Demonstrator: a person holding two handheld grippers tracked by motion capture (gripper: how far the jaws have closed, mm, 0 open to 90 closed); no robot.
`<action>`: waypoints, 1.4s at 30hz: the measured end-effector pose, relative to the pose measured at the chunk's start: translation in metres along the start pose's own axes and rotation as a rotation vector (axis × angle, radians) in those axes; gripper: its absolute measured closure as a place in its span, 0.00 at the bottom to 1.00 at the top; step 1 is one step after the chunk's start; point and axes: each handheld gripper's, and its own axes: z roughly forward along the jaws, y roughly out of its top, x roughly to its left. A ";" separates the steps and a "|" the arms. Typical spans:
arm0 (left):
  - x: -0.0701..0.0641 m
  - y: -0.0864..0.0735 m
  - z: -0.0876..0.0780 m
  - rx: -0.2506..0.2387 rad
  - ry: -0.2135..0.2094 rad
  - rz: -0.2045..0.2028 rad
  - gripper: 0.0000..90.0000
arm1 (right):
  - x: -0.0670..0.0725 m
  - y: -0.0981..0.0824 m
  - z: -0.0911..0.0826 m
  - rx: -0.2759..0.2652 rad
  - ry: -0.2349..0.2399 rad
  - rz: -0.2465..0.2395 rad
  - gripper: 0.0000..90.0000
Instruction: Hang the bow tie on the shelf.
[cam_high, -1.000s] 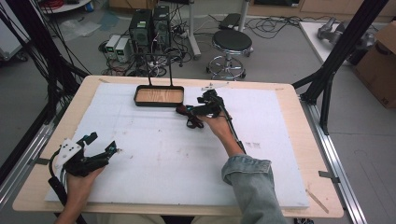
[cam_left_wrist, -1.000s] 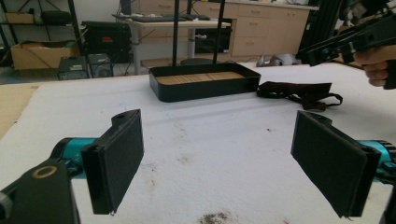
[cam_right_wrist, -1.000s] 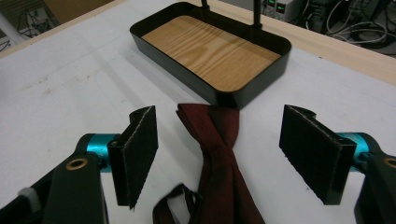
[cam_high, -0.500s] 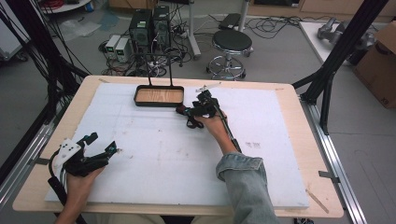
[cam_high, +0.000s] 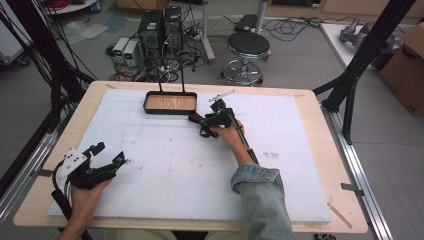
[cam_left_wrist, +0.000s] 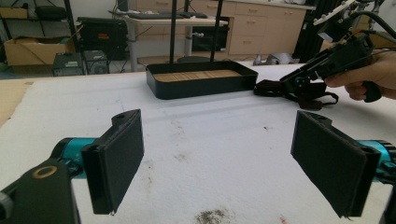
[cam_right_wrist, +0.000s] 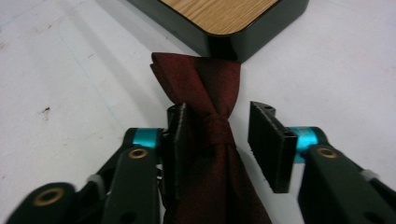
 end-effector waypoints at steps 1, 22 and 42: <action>0.000 0.000 0.000 0.000 0.000 0.000 0.20 | 0.000 0.000 0.000 0.000 0.000 0.000 0.67; 0.001 -0.001 0.000 0.007 0.007 -0.001 0.20 | 0.015 0.017 -0.033 -0.117 -0.018 -0.088 0.84; 0.000 -0.001 0.000 0.010 0.005 -0.005 0.20 | 0.032 0.042 -0.066 -0.319 -0.045 -0.138 0.85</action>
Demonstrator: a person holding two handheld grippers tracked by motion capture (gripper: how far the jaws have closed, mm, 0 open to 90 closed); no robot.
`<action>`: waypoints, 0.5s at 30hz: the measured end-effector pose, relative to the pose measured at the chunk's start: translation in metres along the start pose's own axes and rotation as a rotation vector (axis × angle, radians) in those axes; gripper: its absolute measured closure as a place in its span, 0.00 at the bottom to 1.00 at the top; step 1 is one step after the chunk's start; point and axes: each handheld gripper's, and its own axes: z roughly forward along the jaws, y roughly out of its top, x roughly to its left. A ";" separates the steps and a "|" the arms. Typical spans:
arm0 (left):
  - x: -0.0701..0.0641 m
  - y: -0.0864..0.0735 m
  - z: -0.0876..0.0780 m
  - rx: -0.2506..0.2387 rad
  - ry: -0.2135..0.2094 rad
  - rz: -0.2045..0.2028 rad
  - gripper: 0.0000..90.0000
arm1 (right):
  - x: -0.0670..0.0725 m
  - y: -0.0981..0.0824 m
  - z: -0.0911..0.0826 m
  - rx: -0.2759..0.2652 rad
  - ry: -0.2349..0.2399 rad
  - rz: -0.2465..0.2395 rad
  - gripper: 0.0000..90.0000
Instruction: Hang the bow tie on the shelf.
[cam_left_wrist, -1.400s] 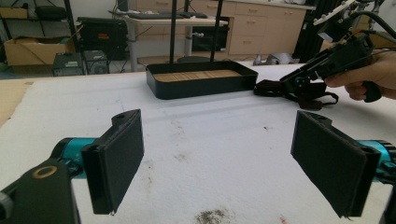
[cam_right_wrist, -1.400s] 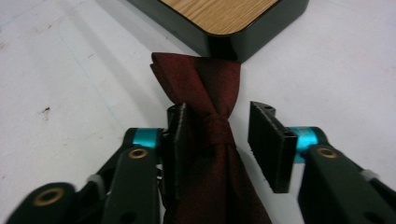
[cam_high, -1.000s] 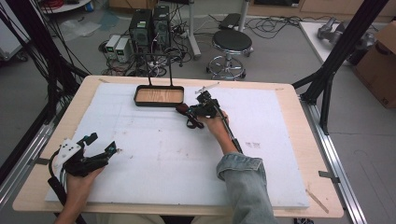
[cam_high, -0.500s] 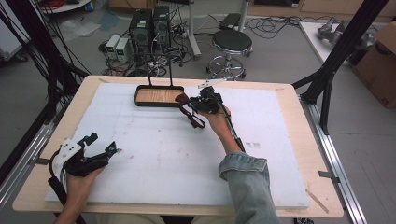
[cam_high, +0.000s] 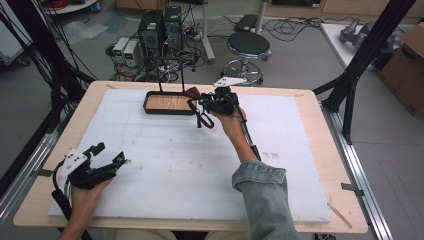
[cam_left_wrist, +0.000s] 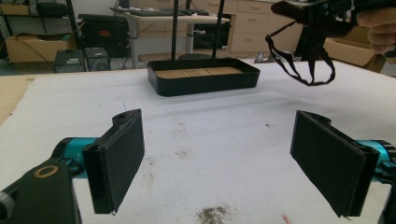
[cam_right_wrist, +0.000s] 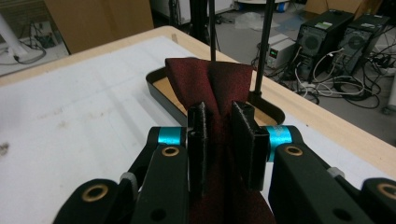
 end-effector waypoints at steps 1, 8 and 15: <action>0.000 0.000 0.000 0.001 0.000 -0.001 0.20 | 0.000 0.000 0.000 0.000 0.000 0.000 0.85; 0.000 0.000 0.000 0.001 -0.002 -0.005 0.20 | 0.005 0.028 -0.003 -0.070 -0.023 -0.021 0.85; 0.000 0.001 -0.001 -0.008 -0.011 -0.013 0.20 | 0.004 0.044 -0.001 -0.100 -0.055 -0.025 0.85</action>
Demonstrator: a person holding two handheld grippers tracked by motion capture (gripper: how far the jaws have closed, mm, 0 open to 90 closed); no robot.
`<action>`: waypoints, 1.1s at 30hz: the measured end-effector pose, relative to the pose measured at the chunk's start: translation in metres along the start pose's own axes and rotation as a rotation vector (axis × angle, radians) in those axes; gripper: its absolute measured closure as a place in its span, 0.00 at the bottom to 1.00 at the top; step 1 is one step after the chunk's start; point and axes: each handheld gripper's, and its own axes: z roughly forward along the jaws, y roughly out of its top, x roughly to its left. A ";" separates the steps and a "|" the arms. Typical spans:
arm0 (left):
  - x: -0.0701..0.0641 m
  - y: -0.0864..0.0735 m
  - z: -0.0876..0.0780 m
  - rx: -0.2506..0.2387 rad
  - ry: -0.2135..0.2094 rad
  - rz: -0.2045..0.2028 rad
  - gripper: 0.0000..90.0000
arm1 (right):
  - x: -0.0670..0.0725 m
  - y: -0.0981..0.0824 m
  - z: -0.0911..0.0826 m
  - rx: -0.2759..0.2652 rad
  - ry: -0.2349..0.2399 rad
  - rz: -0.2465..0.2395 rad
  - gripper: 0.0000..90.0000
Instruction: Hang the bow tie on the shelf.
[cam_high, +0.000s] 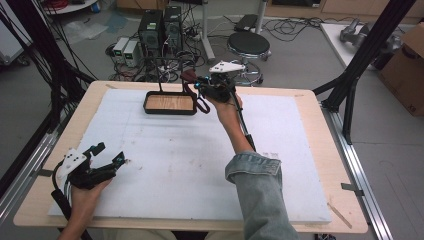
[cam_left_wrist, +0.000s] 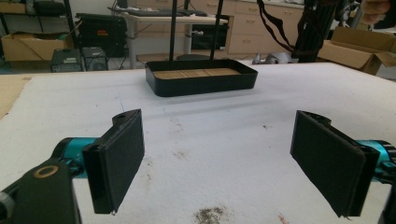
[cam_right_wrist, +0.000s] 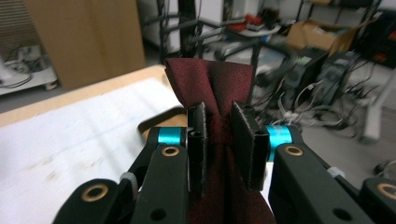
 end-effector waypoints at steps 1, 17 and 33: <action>0.000 0.000 0.000 -0.002 -0.002 -0.002 0.20 | 0.000 0.002 0.000 -0.014 -0.003 0.000 0.85; 0.001 0.001 -0.001 -0.001 -0.010 -0.004 0.20 | -0.005 0.014 0.011 -0.079 -0.051 0.014 0.85; 0.002 0.001 -0.002 -0.004 -0.010 -0.015 0.20 | -0.022 0.007 0.015 -0.117 -0.131 0.098 0.84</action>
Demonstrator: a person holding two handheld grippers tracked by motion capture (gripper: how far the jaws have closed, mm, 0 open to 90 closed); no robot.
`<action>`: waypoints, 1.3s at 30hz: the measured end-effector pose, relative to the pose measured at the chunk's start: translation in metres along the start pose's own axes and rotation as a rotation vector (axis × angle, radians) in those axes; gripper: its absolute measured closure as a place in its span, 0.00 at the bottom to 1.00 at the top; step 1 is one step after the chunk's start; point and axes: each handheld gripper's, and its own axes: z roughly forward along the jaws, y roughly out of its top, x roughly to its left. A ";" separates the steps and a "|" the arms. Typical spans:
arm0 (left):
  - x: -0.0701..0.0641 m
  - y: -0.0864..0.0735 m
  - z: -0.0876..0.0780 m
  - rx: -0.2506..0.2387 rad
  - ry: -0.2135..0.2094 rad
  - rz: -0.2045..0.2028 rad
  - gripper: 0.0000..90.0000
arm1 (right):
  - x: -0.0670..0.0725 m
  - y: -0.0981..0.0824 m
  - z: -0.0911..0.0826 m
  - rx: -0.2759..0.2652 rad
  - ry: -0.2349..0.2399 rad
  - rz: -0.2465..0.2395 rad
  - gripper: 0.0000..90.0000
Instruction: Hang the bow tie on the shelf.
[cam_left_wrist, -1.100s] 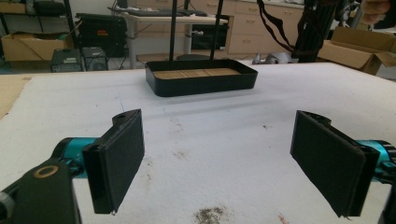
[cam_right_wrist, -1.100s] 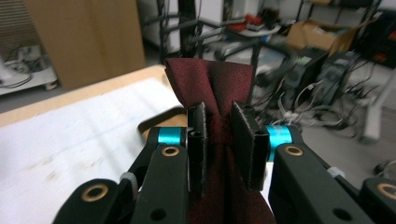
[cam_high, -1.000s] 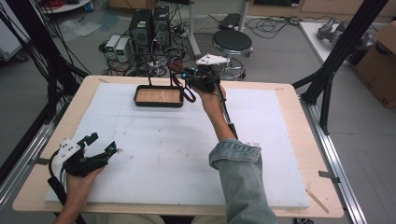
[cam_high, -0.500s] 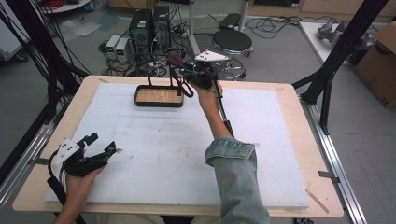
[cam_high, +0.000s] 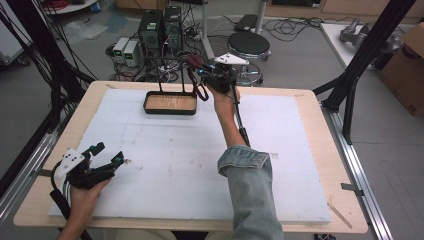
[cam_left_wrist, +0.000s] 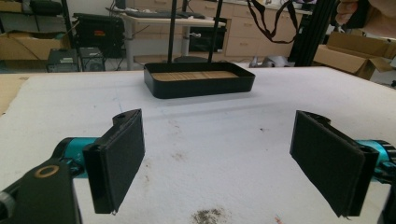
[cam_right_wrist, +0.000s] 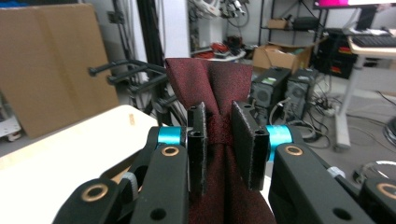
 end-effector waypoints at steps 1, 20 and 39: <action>0.000 0.000 0.000 0.000 0.000 0.001 0.20 | 0.000 0.000 0.000 0.000 0.000 0.000 0.84; 0.001 -0.001 -0.001 0.006 0.001 0.002 0.20 | -0.012 -0.017 0.007 0.066 -0.022 0.065 0.84; 0.001 -0.001 -0.001 0.010 0.001 0.004 0.20 | -0.011 -0.025 0.015 0.109 -0.019 0.067 0.80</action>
